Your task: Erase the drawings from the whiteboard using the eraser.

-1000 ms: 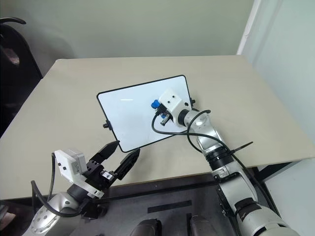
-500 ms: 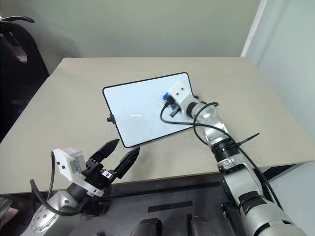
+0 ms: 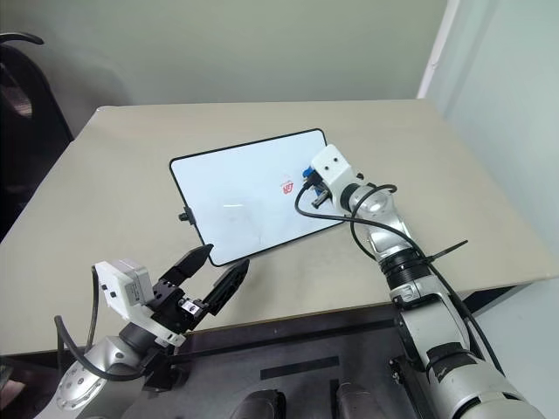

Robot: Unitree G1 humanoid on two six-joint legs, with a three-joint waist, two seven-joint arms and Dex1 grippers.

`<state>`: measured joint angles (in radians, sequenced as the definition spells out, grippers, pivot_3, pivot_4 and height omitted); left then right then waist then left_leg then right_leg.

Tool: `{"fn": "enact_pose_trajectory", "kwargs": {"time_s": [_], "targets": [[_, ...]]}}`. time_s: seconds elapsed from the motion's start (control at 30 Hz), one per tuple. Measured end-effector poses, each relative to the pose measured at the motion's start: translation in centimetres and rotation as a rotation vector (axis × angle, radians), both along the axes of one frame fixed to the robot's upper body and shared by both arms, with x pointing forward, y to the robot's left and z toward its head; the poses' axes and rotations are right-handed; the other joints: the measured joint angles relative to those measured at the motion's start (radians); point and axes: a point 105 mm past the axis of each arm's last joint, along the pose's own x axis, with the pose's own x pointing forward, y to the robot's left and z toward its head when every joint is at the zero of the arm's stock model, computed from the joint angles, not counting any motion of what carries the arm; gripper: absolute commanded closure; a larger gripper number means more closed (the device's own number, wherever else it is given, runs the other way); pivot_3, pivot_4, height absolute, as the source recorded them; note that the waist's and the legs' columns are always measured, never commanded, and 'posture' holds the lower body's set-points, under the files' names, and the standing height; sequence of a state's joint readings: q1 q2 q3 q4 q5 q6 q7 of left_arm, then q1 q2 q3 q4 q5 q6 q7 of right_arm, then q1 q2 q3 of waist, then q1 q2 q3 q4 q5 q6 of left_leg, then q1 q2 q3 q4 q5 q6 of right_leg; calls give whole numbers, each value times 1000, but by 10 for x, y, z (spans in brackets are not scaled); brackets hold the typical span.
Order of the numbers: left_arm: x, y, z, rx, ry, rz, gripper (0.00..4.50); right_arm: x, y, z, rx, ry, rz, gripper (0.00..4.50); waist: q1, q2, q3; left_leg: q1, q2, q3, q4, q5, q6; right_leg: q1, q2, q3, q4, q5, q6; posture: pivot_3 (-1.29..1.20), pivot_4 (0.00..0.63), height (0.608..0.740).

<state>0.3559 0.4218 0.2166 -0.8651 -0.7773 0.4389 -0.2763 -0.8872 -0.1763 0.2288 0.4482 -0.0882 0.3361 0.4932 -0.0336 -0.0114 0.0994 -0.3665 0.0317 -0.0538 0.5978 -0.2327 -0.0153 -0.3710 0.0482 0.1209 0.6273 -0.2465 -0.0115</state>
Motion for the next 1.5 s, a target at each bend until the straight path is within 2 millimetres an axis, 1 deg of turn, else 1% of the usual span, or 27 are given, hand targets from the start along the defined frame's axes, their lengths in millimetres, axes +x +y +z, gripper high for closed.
{"fn": "enact_pose_trajectory", "kwargs": {"time_s": [0.07, 0.2, 0.4, 0.57, 0.63, 0.77, 0.87, 1.07, 1.17, 1.37, 1.5], "targets": [[0, 0, 0, -1, 1, -1, 0, -7, 9, -6, -19, 8, 40, 3949, -2, 0, 0, 1, 0, -1, 0, 0, 0, -1, 0, -1, 0, 1, 2, 0, 150, 727], [0, -1, -1, -3, 2, 1, 0, -15, 19, -16, -42, 36, 79, 3949, -6, 0, 0, 3, 0, -4, 0, -1, -2, -3, 0, -3, 0, 1, 7, 0, 150, 727], [0, 0, -2, 1, 3, 9, 0, -20, 30, -18, -51, 52, 106, 3949, -5, 0, 0, 2, 0, -6, 0, -1, -2, -12, 0, -5, 0, 4, 6, 0, 150, 727], [0, -2, -3, -3, 6, 6, 0, -23, 41, -15, -50, 49, 138, 3949, -5, 0, 0, 1, 0, -8, 0, -3, -5, -13, 0, -6, -1, 7, 5, 0, 150, 727], [0, -2, -3, -4, 6, 6, 0, -24, 44, -12, -47, 42, 145, 3949, -5, 0, 0, 1, 0, -9, 0, -3, -5, -15, 0, -7, -1, 12, -3, 0, 150, 727], [0, -2, -3, -4, 6, 6, 0, -25, 55, -2, -35, 20, 169, 3949, -3, 0, 0, 1, 0, -11, 0, -4, -6, -19, 0, -7, -1, 12, -3, 0, 150, 727], [0, -2, -3, -4, 7, 6, 0, -27, 60, 2, -28, 13, 183, 3949, 3, -1, 0, 1, 0, -11, 0, -5, -6, -19, 0, -8, -2, 12, -3, 0, 150, 727], [0, -3, -3, -6, 9, 4, 0, -24, 57, 4, -35, 5, 176, 3949, 8, -1, -1, 0, 0, -11, 1, -6, -6, -19, 0, -8, -3, 12, -4, 0, 150, 727], [-1, -3, -5, -7, 16, 7, 0, -19, 49, 5, -35, 2, 149, 3949, 9, -1, -1, 0, 0, -11, 1, -6, -6, -19, 0, -7, -2, 13, -4, 0, 150, 727], [-1, -1, -6, -13, 23, 22, 0, -14, 41, 0, -51, 9, 113, 3949, 11, -1, -1, 1, 0, -11, 1, -6, -6, -18, 0, -8, -2, 14, -7, 0, 150, 727], [-2, -1, -7, -14, 24, 23, 0, -13, 39, -2, -55, 14, 101, 3949, 11, -1, -1, 1, 0, -11, 2, -6, -7, -19, 0, -8, -2, 14, -6, 0, 150, 727]]}}
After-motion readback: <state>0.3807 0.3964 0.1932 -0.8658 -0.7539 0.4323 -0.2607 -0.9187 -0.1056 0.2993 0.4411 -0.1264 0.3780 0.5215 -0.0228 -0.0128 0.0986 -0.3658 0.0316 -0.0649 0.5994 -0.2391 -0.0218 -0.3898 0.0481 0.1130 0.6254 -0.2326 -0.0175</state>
